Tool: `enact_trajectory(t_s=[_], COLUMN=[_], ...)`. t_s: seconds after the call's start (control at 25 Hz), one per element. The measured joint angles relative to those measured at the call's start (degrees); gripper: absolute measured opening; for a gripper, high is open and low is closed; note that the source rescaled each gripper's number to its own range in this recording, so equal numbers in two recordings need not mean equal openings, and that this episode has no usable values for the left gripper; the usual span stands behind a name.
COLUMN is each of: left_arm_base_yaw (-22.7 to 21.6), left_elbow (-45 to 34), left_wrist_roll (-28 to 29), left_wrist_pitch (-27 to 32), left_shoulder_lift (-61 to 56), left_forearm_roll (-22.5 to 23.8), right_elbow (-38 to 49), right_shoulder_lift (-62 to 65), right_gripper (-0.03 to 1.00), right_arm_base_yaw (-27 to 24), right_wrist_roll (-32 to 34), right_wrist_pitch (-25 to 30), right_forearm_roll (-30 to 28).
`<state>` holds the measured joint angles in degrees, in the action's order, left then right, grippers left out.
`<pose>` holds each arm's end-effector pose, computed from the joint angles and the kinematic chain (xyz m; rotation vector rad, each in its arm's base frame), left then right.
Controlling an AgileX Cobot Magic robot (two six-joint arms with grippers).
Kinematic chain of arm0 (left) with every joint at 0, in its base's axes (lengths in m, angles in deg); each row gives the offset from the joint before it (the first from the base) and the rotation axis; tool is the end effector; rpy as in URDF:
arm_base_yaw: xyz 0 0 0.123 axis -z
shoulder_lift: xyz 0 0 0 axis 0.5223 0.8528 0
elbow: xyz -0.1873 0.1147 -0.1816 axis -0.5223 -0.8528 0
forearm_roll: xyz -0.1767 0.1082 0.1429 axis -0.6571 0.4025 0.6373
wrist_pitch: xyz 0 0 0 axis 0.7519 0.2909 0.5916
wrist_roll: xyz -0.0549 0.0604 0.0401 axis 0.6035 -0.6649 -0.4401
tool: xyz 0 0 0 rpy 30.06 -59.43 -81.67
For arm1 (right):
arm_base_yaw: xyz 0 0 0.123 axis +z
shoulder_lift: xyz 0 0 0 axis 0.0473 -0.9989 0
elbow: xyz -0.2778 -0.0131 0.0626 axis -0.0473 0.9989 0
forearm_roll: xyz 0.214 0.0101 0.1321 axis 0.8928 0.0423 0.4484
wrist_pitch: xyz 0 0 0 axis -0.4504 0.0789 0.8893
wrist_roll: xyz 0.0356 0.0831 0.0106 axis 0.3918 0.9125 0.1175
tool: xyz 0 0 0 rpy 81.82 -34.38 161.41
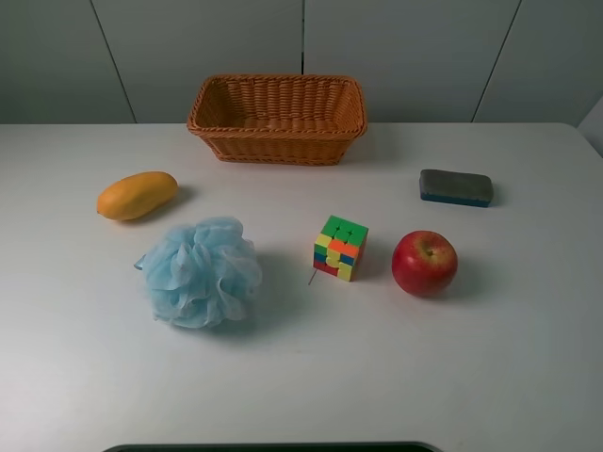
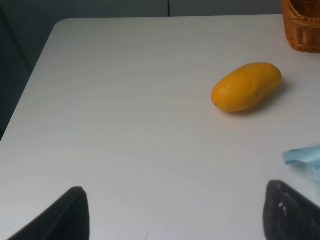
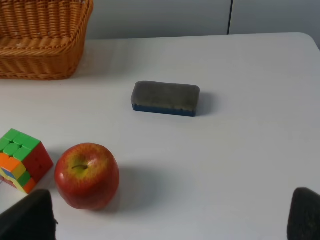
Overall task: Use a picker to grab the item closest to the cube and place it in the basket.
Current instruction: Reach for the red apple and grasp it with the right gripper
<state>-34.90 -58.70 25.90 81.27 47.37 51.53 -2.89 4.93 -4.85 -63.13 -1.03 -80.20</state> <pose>-0.0074 0.0015 0.2787 -0.0838 2.0544 0.0531 -0.0080 0.0060 0.2784 -0.0038 2.0635 0.0397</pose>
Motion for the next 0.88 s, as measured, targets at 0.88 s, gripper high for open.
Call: enact_trajectory(t_s=[0.88], left_arm_base_yaw=[0.00], left_elbow=[0.00], left_wrist_roll=[0.00], left_wrist_pitch=[0.00], left_shoulder_lift=[0.00], left_forearm_roll=[0.00], right_elbow=[-5.23], right_shoulder_lift=[-6.96], right_gripper=[1.00], right_arm_base_yaw=[0.00], right_wrist_roll=[-5.32], right_wrist_pitch=[-0.35], right_forearm_roll=[4.31])
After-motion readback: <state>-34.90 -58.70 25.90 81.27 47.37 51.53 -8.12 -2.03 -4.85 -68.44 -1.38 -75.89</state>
